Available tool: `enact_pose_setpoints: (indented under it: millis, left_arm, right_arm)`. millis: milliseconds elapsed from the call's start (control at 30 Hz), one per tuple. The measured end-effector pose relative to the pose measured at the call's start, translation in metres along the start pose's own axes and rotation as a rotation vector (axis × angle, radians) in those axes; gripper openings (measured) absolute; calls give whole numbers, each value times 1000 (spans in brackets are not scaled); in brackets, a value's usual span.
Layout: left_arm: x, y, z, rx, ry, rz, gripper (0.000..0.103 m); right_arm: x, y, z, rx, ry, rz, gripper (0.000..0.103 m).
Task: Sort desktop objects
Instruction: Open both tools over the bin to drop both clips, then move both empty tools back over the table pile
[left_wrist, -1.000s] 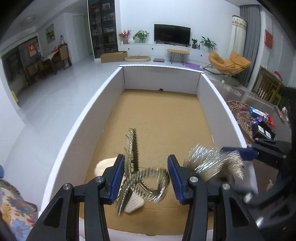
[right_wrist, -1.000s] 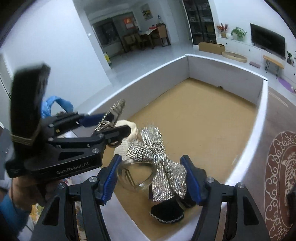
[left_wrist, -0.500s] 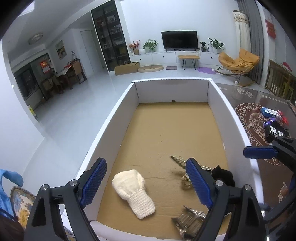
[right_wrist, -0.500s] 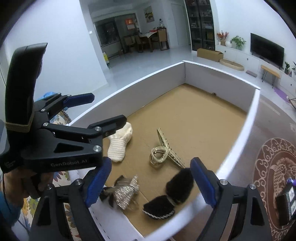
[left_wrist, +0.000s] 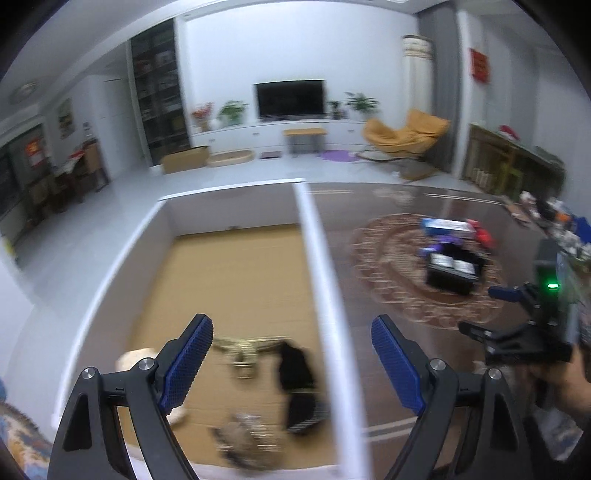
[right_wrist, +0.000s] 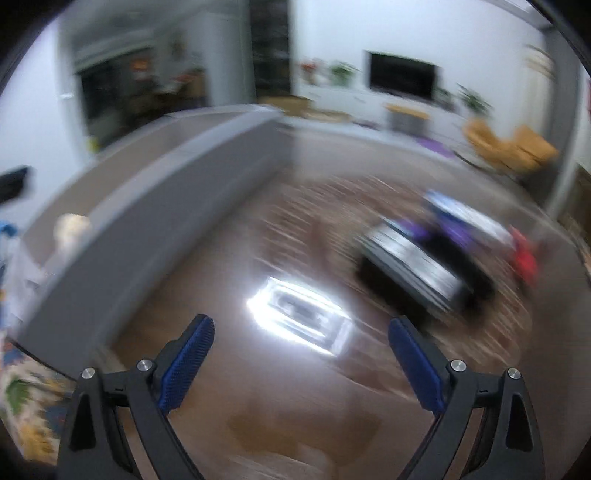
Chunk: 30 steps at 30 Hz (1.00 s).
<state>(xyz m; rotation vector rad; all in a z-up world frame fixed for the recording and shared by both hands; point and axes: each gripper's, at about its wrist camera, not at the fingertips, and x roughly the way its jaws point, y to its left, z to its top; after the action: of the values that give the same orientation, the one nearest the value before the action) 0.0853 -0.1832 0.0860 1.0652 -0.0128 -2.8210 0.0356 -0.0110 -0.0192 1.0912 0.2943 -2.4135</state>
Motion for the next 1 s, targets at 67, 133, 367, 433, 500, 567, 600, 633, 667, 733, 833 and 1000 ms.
enact_pose_setpoints:
  millis: [67,133,367,433,500,567,600,633,667,733,833,1000]
  left_arm:
    - [-2,-25,4,28,-6,-46,88]
    - [-2,-55,6,63,-3,-101,88]
    - [36,-145,-6,152,101,-227,96]
    - [58,-160,-15,141,152,-247,96]
    - [83,-173,-23,128,201,-251,96]
    - [107,-183,-35,119,249,-231,96]
    - [116,-188,-38,115,263,-221,96]
    - [127,-192,-43,111,272,-209,96]
    - [131,-194,-45,110,276,-201,96]
    - [143,-198,-51,103,290,-182,96]
    - [156,-203,-55,97,302,-168,96]
    - [164,-203,-54,100,290,-146,98]
  right_arm:
    - [-4,-43,-21,46,18,-73,96]
    - [-4,-77,-35,82,38,-138,96]
    - [-15,-144,-70,206,71,-218,96]
    - [-8,-156,-73,241,91,-206,97]
    - [-11,-163,-71,270,70,-193,97]
    - [-8,-167,-69,282,80,-196,101]
    - [-6,-165,-68,277,86,-206,102]
    - [-2,-164,-66,266,99,-215,103]
    - [-2,-161,-67,259,100,-223,103]
    - [-1,-157,-68,266,100,-219,103]
    - [0,-156,-67,265,100,-220,103]
    - [1,-156,-66,264,100,-220,103]
